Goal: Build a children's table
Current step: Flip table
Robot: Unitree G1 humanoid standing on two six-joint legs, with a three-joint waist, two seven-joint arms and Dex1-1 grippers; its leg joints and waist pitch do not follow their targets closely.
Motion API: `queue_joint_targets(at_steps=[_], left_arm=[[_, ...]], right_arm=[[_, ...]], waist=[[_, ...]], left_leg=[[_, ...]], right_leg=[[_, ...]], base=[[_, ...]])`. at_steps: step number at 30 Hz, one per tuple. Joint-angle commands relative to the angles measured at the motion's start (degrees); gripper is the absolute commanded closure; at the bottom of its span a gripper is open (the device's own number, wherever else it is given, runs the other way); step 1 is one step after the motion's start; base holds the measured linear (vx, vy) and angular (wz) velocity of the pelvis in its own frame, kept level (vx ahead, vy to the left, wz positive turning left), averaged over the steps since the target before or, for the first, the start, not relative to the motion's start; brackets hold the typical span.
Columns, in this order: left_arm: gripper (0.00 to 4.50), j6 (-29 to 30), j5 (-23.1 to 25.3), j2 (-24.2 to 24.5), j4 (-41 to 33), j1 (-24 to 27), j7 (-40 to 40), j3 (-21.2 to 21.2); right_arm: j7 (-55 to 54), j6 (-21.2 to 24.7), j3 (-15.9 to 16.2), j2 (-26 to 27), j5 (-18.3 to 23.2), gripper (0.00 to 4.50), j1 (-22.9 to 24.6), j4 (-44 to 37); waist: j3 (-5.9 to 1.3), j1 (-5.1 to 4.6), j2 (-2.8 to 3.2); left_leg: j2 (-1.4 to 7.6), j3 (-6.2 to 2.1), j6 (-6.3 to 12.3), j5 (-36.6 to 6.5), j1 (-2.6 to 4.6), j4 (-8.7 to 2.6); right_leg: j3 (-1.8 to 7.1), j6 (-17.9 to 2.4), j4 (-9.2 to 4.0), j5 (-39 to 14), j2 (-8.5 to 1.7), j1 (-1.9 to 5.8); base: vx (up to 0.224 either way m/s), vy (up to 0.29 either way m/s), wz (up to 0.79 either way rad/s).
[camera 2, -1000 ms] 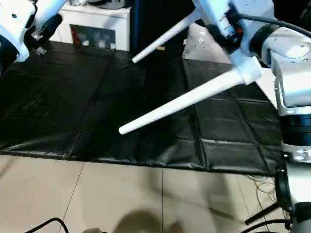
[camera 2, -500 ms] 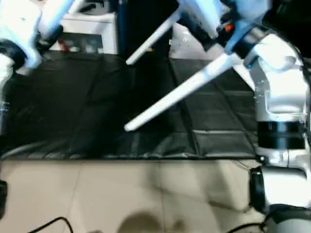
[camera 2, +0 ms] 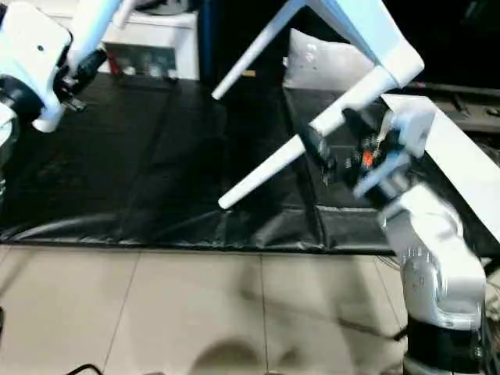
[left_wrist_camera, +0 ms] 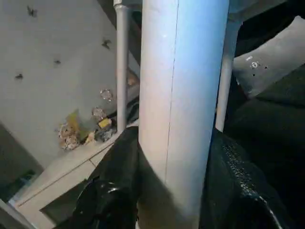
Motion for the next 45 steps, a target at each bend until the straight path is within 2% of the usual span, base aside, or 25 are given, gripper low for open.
queue_joint_targets(at_steps=[1, 2, 4, 5, 6, 8, 9, 11, 14, 18, 20, 22, 24, 27, 29, 30, 31, 32, 35, 37, 38, 41, 42, 43, 45], left_arm=[[2.92, 1.44, -1.3, -0.06, 2.4, 3.11, -2.99, -2.6], [2.92, 1.33, -1.22, 0.25, 2.42, 3.49, -2.98, -2.26], [2.92, 1.15, -0.94, 0.96, 2.5, 4.15, -3.18, -2.0], [2.92, 1.22, -0.83, 1.27, 2.47, 4.36, -3.28, -2.01], [2.92, 1.04, -0.82, 1.59, 2.45, 4.69, -3.29, -1.87], [2.92, 1.0, -0.86, 2.06, 2.29, 5.16, -3.46, -1.79], [2.93, 0.86, -0.98, 2.41, 2.21, 5.48, -3.51, -1.54], [2.93, 0.56, -0.96, 2.78, 2.44, 5.57, -3.62, -1.29], [2.93, -0.44, -1.01, 3.22, 3.09, 5.83, -3.68, -1.36], [2.93, -0.81, -1.04, 3.39, 3.35, 5.91, -3.82, -1.46], [2.93, -2.07, -1.12, 3.94, 4.28, 6.01, -4.45, -1.5], [2.93, -2.52, -1.31, 4.07, 4.54, 6.14, -4.63, -1.44], [2.93, -3.35, -1.99, 3.98, 4.93, 6.67, -4.87, -1.16], [2.93, -4.08, -2.77, 3.17, 5.23, 7.87, -4.85, -0.86], [2.93, -4.44, -3.05, 2.61, 5.55, 8.53, -4.75, -1.06], [2.93, -4.72, -3.23, 2.27, 5.82, 8.91, -4.66, -1.2], [2.93, -5.27, -3.22, 1.64, 6.31, 9.35, -4.17, -1.38], [2.93, -5.27, -3.22, 1.64, 6.31, 9.35, -4.17, -1.38], [2.93, -8.85, -3.35, -1.31, 10.77, 10.53, -1.42, -1.46], [2.93, -10.54, -3.23, -2.54, 12.92, 10.74, 0.07, -1.4], [2.93, -13.03, -2.27, -3.23, 15.55, 11.09, 1.61, -2.18], [2.93, -15.24, -1.84, -4.72, 18.73, 11.36, 3.74, -1.92], [2.93, -16.6, -1.64, -5.65, 21.1, 11.4, 5.19, -1.33], [2.93, -16.6, -1.64, -5.65, 21.1, 11.4, 5.19, -1.33], [2.93, -18.02, -1.18, -6.02, 23.25, 11.36, 6.57, -0.82]], right_arm=[[-3.08, 1.06, -0.18, 0.79, -1.78, 0.0, 0.65, 0.91], [-4.58, 1.29, 0.17, 0.98, -3.56, 0.0, 0.56, 2.51], [-6.22, 1.37, 0.75, 1.35, -5.6, 0.0, 0.08, 5.21], [-6.69, 1.41, 1.0, 1.42, -5.99, 0.0, -0.13, 5.97], [-7.38, 1.42, 0.53, 2.36, -5.04, 0.0, -1.24, 7.76], [-7.85, 0.39, 0.12, 3.52, -4.2, 0.0, -3.19, 10.71], [-7.1, -2.14, 0.77, 4.11, -4.7, 0.0, -6.13, 15.2], [-5.92, -6.44, 2.5, 4.24, -7.32, 0.0, -9.66, 20.72], [0.31, -11.0, 2.91, 6.27, -5.48, 0.0, -15.01, 27.96], [2.03, -12.62, 3.02, 6.78, -5.38, 0.0, -16.71, 30.8], [1.35, -17.85, 3.27, 7.03, -8.43, 0.0, -22.64, 42.87], [0.71, -19.58, 2.73, 7.22, -8.82, 0.0, -24.8, 47.09], [1.97, -21.39, 1.88, 7.62, -8.25, 0.0, -27.7, 52.1], [3.18, -22.09, 0.82, 7.67, -7.5, 0.0, -30.05, 56.22], [4.44, -22.62, 0.72, 7.56, -7.29, 0.0, -31.0, 57.25], [5.49, -23.49, 0.67, 7.47, -7.17, 0.0, -31.87, 58.56], [6.61, -23.68, 0.6, 7.48, -6.63, 0.0, -32.5, 58.22], [6.61, -23.68, 0.6, 7.48, -6.63, 0.0, -32.5, 58.22], [7.8, -24.79, 1.09, 7.69, -6.01, 0.0, -33.01, 54.49], [7.08, -24.71, 1.53, 7.88, -6.13, 0.0, -32.08, 51.39], [6.51, -23.63, 2.01, 8.49, -5.58, 0.0, -30.31, 46.65], [5.77, -22.46, 3.46, 9.48, -5.93, 0.0, -27.54, 41.08], [5.25, -22.03, 4.74, 10.14, -6.88, 0.0, -26.11, 38.41], [5.25, -22.03, 4.74, 10.14, -6.88, 0.0, -26.11, 38.41], [4.48, -21.28, 5.79, 10.91, -7.47, 0.0, -25.11, 36.15]], waist=[[-1.69, -0.91, -0.64], [-1.58, -1.38, -0.84], [-1.52, -1.79, -0.77], [-1.45, -1.93, -0.86], [-1.27, -2.03, -1.32], [-1.16, -2.41, -1.05], [-1.15, -2.75, -1.34], [-0.95, -2.98, -0.9], [-0.69, -3.28, -1.0], [-0.51, -2.98, -1.18], [-0.67, -3.14, -1.21], [-0.65, -3.03, -0.98], [-0.71, -2.63, -0.99], [-0.96, -2.21, -1.19], [-1.16, -1.98, -1.17], [-1.71, -1.55, -1.16], [-1.71, -1.55, -1.16], [-1.99, -1.1, -1.21], [-1.78, -0.88, -2.19], [-2.73, -0.46, -2.39], [-3.28, -0.28, -2.25], [-3.95, -0.03, -2.14], [-4.04, 0.36, -2.29], [-3.63, 0.38, -2.85], [-3.35, 0.64, -2.85]], left_leg=[[3.54, -2.4, -0.91, -23.24, 0.82, -5.76], [3.44, -2.3, -0.93, -23.86, 1.04, -5.62], [3.76, -2.71, -1.13, -24.14, 0.39, -6.22], [3.89, -2.71, -1.37, -25.05, 0.58, -6.33], [3.85, -2.63, -1.33, -25.62, 0.75, -6.34], [3.86, -2.87, -1.55, -26.9, 0.81, -6.41], [4.01, -2.99, -1.8, -27.77, 0.77, -6.52], [4.14, -3.08, -2.42, -30.25, 1.04, -6.62], [4.28, -3.17, -2.85, -34.47, 1.4, -6.68], [4.38, -3.16, -3.37, -34.75, 1.34, -6.77], [4.49, -3.32, -3.78, -35.22, 1.33, -6.61], [4.81, -3.19, -4.17, -36.61, 1.17, -7.18], [4.69, -2.7, -4.12, -34.31, 1.22, -6.99], [4.97, -2.41, -3.57, -29.63, 0.47, -7.05], [5.2, -2.03, -3.41, -26.23, 0.13, -7.23], [5.35, -1.52, -2.88, -20.53, -0.21, -7.29], [5.35, -1.52, -2.88, -20.53, -0.21, -7.29], [5.42, -1.05, -1.85, -15.18, -0.45, -7.19], [5.14, 0.14, -0.61, -16.99, -0.14, -6.97], [5.05, 0.57, 0.96, -10.12, -0.24, -6.64], [4.94, 0.95, 4.31, 1.41, -0.26, -6.0], [4.65, 0.96, 8.12, 13.92, 0.03, -5.05], [4.61, 1.21, 9.56, 18.86, 0.57, -4.59], [4.29, 1.57, 10.85, 18.96, 0.2, -4.68], [4.72, 1.37, 10.56, 13.54, -0.43, -5.18]], right_leg=[[2.31, -0.54, -6.99, -37.97, -5.26, -0.29], [2.15, -0.38, -7.49, -38.92, -5.17, -0.65], [1.92, -0.57, -7.04, -36.93, -5.1, 0.01], [2.03, -0.72, -7.11, -36.36, -5.17, -0.22], [1.98, -0.66, -7.37, -36.81, -5.17, -0.43], [1.83, -1.13, -7.32, -36.71, -5.3, -0.44], [1.63, -1.28, -7.35, -36.37, -5.35, -0.32], [1.48, -1.44, -7.33, -35.71, -5.24, -0.52], [0.45, -1.29, -7.71, -37.05, -5.58, -0.61], [0.74, -1.38, -7.9, -38.01, -6.09, -0.76], [0.36, -2.22, -7.53, -38.03, -6.28, -0.94], [0.39, -3.02, -7.05, -33.84, -5.76, -0.68], [1.29, -4.81, -6.97, -31.38, -6.3, -1.26], [2.17, -6.47, -6.33, -28.73, -6.6, -0.85], [2.52, -8.22, -5.62, -23.97, -6.37, -0.7], [2.82, -10.16, -4.63, -17.31, -6.26, -0.19], [2.82, -10.16, -4.63, -17.31, -6.26, -0.19], [2.93, -11.44, -4.05, -12.01, -6.28, 0.2], [3.37, -10.83, -4.42, -16.54, -5.81, -0.7], [3.76, -10.5, -3.59, -10.76, -5.66, -0.3], [3.56, -12.44, -2.09, 2.45, -4.91, -0.39], [3.39, -15.04, -0.67, 15.43, -4.51, -0.15], [3.3, -15.92, -0.54, 19.46, -4.12, -0.55], [3.46, -16.21, -0.68, 19.5, -3.96, -0.42], [3.62, -16.31, -1.09, 13.27, -4.68, 0.19]], base=[[0.0, 0.0, 0.0], [0.0, 0.0, 0.0], [0.0, 0.0, 0.0], [0.0, 0.0, 0.0], [0.0, 0.0, 0.0], [0.0, 0.0, 0.0], [0.0, 0.0, 0.0], [0.0, 0.0, 0.0], [0.0, 0.0, 0.0], [0.0, 0.0, 0.0], [0.0, 0.0, 0.0], [0.0, 0.0, 0.0], [0.0, 0.0, 0.0], [0.0, 0.0, 0.0], [0.026, 0.001, 0.04], [0.052, 0.001, 0.08], [0.069, 0.002, 0.06], [0.063, -0.001, 0.1], [0.058, -0.003, 0.12], [0.064, -0.012, 0.1], [0.077, -0.028, 0.06], [0.079, -0.028, 0.03], [0.074, -0.027, 0.01], [0.053, -0.015, 0.05], [0.0, 0.0, 0.0]])
